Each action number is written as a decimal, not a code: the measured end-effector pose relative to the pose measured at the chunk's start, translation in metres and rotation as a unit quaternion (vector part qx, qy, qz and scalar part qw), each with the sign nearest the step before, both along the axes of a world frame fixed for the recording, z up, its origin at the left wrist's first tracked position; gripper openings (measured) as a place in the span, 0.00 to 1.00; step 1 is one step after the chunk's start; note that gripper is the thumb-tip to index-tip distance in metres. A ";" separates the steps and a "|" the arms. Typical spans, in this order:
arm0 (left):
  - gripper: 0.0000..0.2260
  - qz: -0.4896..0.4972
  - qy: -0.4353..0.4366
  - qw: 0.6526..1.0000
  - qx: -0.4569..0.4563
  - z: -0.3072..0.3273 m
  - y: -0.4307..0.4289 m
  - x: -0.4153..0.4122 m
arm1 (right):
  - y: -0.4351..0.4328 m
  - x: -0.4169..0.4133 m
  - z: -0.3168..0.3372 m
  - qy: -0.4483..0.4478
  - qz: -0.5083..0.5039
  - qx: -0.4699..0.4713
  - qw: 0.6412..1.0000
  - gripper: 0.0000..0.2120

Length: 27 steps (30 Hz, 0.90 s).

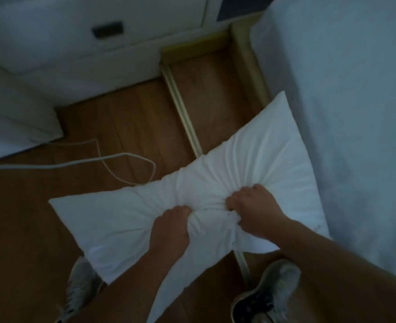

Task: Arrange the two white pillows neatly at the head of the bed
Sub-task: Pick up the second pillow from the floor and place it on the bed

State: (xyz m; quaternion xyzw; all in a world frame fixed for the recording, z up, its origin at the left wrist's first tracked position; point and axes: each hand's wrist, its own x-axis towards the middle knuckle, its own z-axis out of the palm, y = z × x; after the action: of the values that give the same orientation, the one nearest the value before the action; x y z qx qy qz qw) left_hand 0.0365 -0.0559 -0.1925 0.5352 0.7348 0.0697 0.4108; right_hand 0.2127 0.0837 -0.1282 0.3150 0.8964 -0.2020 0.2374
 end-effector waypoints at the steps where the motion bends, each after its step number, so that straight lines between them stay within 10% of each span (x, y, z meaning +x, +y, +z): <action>1: 0.16 -0.001 -0.004 1.000 0.009 0.025 0.014 0.009 | 0.011 0.011 0.029 0.001 -0.008 0.011 1.000 0.14; 16: 0.21 -0.108 -0.002 0.973 0.202 0.341 0.381 0.275 | 0.329 0.308 0.348 -0.014 -0.072 0.224 0.972 0.12; 27: 0.37 -0.285 0.093 0.954 0.018 0.283 0.511 0.359 | 0.406 0.433 0.277 -0.044 -0.411 0.122 0.902 0.32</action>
State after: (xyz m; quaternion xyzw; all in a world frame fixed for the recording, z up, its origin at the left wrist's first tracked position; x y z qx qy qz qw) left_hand 0.3951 0.4546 0.0904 0.7336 0.5853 -0.0872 0.3342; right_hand 0.6454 0.4901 0.1488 0.6908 0.6933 -0.1568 0.1325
